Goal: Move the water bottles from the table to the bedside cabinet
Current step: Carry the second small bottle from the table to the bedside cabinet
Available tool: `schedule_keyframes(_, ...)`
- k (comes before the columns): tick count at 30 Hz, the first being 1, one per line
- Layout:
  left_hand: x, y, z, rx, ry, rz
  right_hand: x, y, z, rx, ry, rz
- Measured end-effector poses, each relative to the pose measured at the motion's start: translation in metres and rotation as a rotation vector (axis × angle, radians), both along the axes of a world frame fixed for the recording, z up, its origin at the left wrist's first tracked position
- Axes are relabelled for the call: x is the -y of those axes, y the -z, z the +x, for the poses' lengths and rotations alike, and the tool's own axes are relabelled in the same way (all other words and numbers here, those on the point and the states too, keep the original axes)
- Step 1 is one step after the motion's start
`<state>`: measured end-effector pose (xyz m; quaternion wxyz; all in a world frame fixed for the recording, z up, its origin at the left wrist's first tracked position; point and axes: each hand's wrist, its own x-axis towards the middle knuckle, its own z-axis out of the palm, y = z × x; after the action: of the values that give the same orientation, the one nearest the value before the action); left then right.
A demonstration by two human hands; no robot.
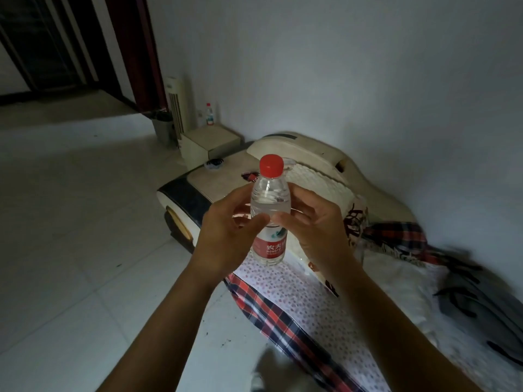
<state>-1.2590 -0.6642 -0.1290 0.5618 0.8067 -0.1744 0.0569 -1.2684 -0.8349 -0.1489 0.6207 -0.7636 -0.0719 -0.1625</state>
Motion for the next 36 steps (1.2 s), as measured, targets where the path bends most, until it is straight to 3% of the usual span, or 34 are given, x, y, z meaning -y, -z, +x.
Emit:
schedule_keyframes(9,-0.052,0.0,0.12,0.028,-0.074,0.073,-0.053,0.013,0.136,0.029,-0.105,0.071)
schedule_keyframes(23,-0.154,-0.002,0.29,0.004,-0.144,0.04,-0.151,0.009,0.32,-0.093,-0.234,0.102)
schedule_keyframes(36,-0.301,0.003,0.45,-0.022,-0.018,-0.038,-0.303,0.001,0.452,-0.024,-0.014,-0.017)
